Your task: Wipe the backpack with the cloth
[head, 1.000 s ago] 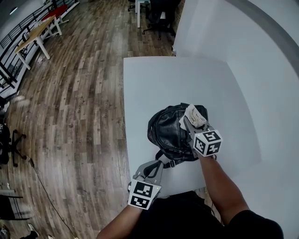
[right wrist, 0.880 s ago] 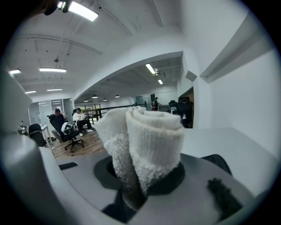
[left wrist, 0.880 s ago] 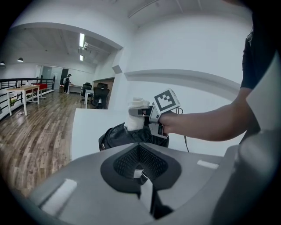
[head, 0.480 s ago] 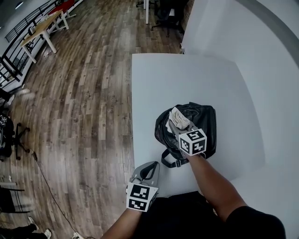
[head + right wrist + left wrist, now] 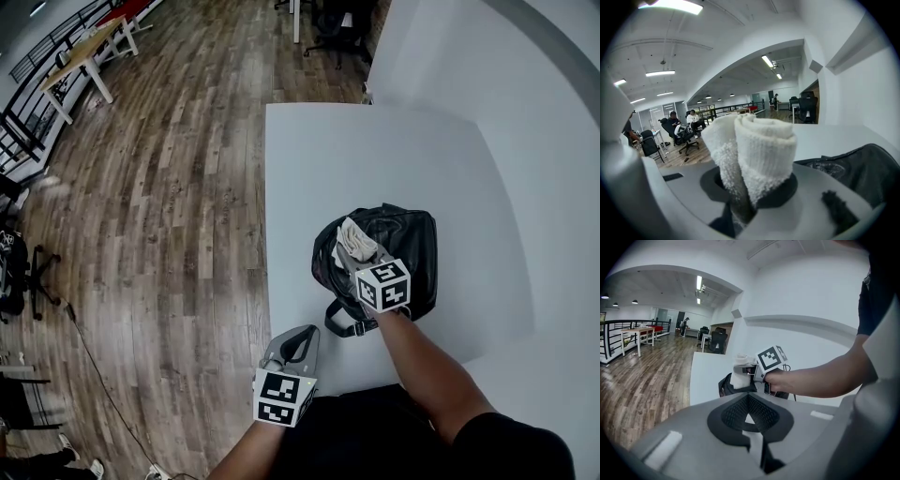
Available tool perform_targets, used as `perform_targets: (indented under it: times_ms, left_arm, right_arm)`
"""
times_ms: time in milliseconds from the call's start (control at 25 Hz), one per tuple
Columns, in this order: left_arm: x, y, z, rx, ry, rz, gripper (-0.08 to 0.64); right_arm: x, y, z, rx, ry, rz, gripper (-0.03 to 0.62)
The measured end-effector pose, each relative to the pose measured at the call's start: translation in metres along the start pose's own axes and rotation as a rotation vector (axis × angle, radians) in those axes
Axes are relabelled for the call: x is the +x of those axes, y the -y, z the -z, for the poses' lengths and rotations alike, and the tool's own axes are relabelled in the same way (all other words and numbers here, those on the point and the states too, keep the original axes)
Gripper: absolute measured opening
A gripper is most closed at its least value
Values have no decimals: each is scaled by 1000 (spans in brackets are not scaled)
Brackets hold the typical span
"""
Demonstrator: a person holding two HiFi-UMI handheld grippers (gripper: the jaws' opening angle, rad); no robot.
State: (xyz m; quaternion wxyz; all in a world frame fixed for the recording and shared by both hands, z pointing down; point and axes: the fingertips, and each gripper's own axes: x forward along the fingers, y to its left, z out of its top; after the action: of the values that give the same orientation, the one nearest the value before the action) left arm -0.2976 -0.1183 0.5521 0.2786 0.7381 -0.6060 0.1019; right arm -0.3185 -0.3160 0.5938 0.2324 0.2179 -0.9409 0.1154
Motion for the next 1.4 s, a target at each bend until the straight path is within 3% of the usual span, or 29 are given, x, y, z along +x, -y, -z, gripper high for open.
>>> perform_targets:
  times_ms: [1400]
  left_arm:
    - [32,61,-19,112,-3,164,6]
  right_arm:
    - [-112,103,-28,49,110,265,86]
